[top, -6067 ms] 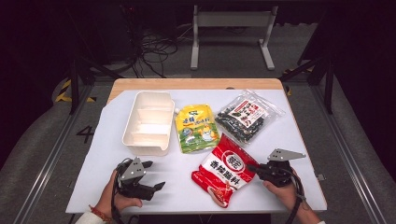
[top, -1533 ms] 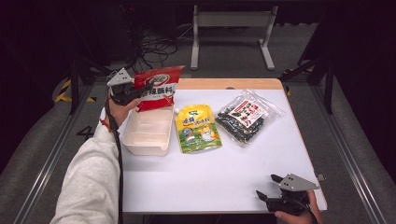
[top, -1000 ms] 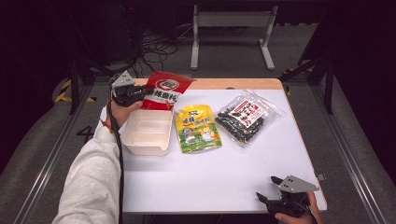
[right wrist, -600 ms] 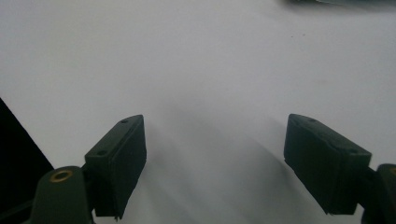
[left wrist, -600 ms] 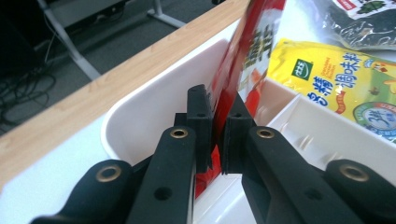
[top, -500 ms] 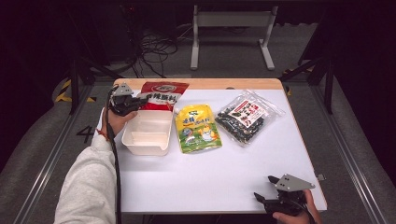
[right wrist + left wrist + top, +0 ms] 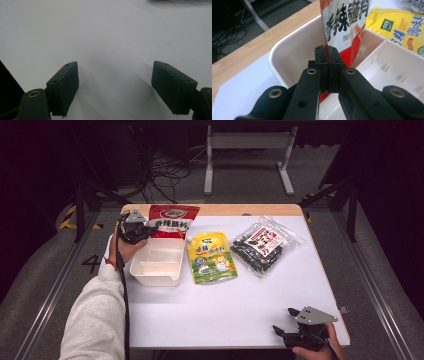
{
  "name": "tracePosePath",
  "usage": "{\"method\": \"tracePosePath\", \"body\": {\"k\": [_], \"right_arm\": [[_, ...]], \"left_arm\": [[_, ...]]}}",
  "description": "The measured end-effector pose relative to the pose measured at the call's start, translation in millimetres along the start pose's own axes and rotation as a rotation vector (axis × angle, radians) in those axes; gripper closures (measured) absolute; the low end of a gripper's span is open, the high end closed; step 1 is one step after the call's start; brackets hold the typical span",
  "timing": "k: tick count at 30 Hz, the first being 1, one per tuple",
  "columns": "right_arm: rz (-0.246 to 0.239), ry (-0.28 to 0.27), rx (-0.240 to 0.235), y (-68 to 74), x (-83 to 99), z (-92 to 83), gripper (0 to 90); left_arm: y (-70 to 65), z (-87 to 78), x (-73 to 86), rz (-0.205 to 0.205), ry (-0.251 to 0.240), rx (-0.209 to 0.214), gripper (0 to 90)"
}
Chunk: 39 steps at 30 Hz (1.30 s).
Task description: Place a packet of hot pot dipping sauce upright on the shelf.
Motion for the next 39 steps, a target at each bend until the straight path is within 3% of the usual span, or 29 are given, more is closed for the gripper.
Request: {"method": "tracePosePath", "body": {"k": [4, 7, 8, 15, 18, 21, 22, 26, 30, 32, 35, 37, 39], "right_arm": [[-0.001, -0.007, 0.011, -1.9, -1.5, -1.4, 23.3], [0.019, -0.024, 0.026, -7.0, -3.7, -3.0, 24.7], [0.033, -0.032, 0.034, -10.4, -4.8, -3.6, 24.7], [0.105, -0.085, 0.048, -29.3, -14.0, -4.7, 31.5], [0.127, -0.096, 0.042, -35.2, -18.7, -3.8, 36.4], [0.134, -0.104, 0.03, -41.8, -24.2, -0.9, 43.3], [0.134, -0.104, 0.03, -41.8, -24.2, -0.9, 43.3], [0.156, -0.118, 0.021, -54.2, -33.3, 5.5, 53.2], [0.157, -0.135, 0.001, -62.4, -41.5, 11.4, 61.4], [0.147, -0.141, -0.021, -63.9, -45.8, 14.1, 65.4], [0.115, -0.143, -0.038, -63.9, -54.7, 21.9, 71.2], [0.1, -0.14, -0.05, -62.2, -60.3, 27.4, 73.8], [0.092, -0.14, -0.061, -60.3, -65.3, 31.9, 74.7]], "left_arm": [[0.7, -2.0, 1.1, -0.032, -0.021, 0.004, 77.9], [1.7, -11.3, 0.9, -0.063, -0.084, 0.006, 74.9], [1.7, -11.3, 0.9, -0.063, -0.084, 0.006, 74.5], [-17.8, -59.1, 5.4, -0.057, -0.21, -0.024, 64.5], [-30.6, -79.8, 10.5, -0.061, -0.255, -0.023, 58.9], [-47.8, -97.5, 17.1, -0.039, -0.275, -0.03, 54.3], [-47.8, -97.5, 17.1, -0.039, -0.275, -0.03, 51.2], [-74.4, -112.0, 30.3, -0.021, -0.287, -0.01, 46.3], [-98.2, -113.2, 40.8, 0.011, -0.23, -0.03, 39.0], [-108.4, -115.7, 44.6, 0.028, -0.224, -0.021, 36.1], [-124.6, -122.0, 55.5, 0.006, -0.225, -0.004, 35.2], [-133.6, -123.3, 64.4, 0.012, -0.203, -0.015, 34.9], [-143.0, -123.8, 73.9, 0.008, -0.18, 0.013, 34.2]]}}
Point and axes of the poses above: each handheld gripper's, and its own axes: z roughly forward along the jaws, x roughly out of its underside, y roughly to its left, the point moved 3 cm from there along z, roughly forward along the jaws
